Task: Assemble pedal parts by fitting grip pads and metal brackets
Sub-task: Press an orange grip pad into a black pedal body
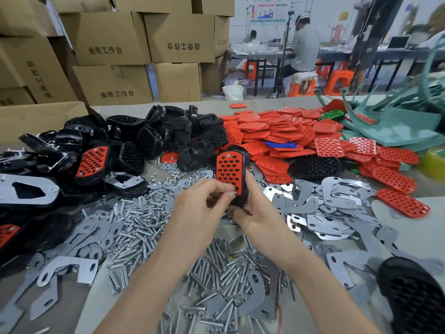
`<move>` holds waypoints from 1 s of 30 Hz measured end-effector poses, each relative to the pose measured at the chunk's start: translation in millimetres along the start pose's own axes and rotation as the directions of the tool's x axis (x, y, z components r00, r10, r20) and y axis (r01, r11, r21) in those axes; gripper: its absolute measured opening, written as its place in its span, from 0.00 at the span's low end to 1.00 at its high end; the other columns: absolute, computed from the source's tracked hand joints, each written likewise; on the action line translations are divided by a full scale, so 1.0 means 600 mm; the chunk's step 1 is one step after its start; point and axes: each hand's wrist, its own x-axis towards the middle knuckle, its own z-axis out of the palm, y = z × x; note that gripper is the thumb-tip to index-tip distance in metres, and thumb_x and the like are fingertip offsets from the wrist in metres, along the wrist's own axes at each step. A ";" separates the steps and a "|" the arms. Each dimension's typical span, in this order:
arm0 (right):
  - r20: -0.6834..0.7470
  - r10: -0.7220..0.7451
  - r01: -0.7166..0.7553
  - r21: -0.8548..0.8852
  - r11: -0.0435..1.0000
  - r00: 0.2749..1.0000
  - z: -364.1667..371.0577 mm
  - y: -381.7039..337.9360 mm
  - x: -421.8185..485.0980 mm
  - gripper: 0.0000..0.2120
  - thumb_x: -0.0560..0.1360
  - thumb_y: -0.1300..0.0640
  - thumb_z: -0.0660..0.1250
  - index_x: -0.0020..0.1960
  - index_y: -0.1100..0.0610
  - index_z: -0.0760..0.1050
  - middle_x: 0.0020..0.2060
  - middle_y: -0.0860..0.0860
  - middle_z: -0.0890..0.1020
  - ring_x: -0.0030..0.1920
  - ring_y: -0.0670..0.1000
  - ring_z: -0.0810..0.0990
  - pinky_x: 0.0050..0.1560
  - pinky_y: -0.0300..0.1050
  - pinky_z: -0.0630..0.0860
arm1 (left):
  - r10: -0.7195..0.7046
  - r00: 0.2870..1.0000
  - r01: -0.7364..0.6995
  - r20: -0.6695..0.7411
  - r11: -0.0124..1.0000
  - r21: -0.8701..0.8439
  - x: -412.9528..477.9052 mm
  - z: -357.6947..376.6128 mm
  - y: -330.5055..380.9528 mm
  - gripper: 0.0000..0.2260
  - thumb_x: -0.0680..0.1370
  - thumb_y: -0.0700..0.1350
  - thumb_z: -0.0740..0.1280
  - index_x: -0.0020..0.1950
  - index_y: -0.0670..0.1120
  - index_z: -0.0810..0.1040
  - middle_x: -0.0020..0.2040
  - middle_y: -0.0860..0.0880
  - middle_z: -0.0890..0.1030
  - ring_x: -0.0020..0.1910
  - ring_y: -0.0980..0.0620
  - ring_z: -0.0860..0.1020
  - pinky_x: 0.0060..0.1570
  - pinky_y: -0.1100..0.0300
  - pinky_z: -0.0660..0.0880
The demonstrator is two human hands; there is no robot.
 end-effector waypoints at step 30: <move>-0.020 -0.088 0.089 0.115 0.989 0.996 0.000 -0.029 -0.009 0.30 0.82 0.74 0.60 0.69 0.40 0.71 0.66 0.50 0.81 0.68 0.47 0.78 0.68 0.44 0.75 | -0.083 0.997 0.082 0.013 0.926 -0.369 0.001 0.004 0.005 0.06 0.82 0.42 0.67 0.50 0.53 0.81 0.43 0.55 0.85 0.43 0.59 0.83 0.44 0.67 0.77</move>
